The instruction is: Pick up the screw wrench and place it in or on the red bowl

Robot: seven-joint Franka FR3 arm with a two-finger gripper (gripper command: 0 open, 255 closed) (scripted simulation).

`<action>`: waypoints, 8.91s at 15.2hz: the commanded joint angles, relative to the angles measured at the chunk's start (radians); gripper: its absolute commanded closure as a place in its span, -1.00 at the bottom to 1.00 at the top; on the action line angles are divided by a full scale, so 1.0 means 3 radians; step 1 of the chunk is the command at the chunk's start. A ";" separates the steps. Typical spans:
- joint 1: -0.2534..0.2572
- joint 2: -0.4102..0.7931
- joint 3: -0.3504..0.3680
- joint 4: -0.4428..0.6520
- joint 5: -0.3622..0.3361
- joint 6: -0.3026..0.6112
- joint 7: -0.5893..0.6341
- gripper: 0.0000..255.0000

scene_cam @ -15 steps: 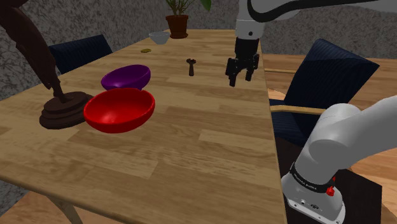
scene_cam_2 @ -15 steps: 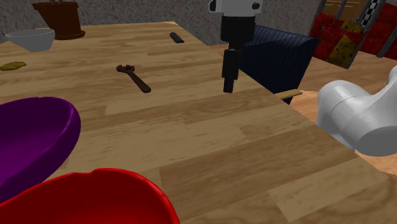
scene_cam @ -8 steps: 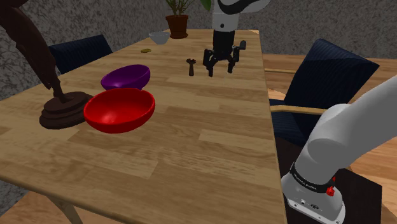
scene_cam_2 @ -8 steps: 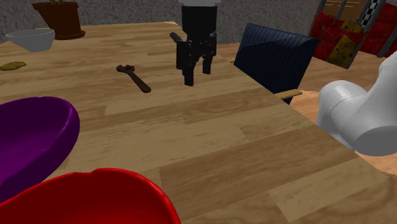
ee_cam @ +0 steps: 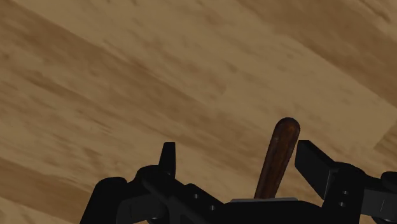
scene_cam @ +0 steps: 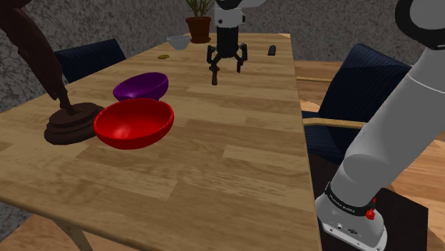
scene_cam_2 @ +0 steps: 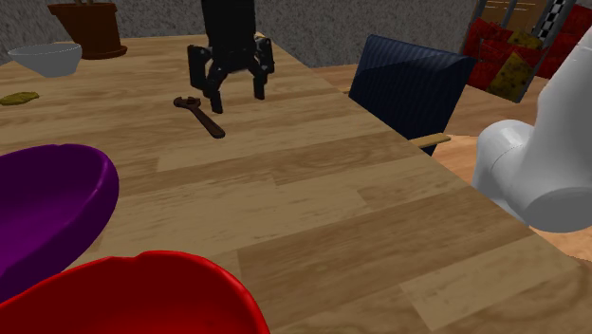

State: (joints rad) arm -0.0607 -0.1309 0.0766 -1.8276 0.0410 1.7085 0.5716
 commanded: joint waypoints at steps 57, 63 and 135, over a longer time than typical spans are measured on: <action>0.0020 0.1672 -0.0020 0.3157 -0.0204 -0.1482 0.0685 1.00; 0.0143 0.1740 0.0014 0.3465 -0.0227 -0.1722 0.0824 1.00; 0.1865 0.1450 0.0896 0.2749 -0.0507 -0.1344 0.3332 -1.00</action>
State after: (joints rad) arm 0.4986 0.3040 0.3454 -1.0035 -0.1109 1.3061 1.5711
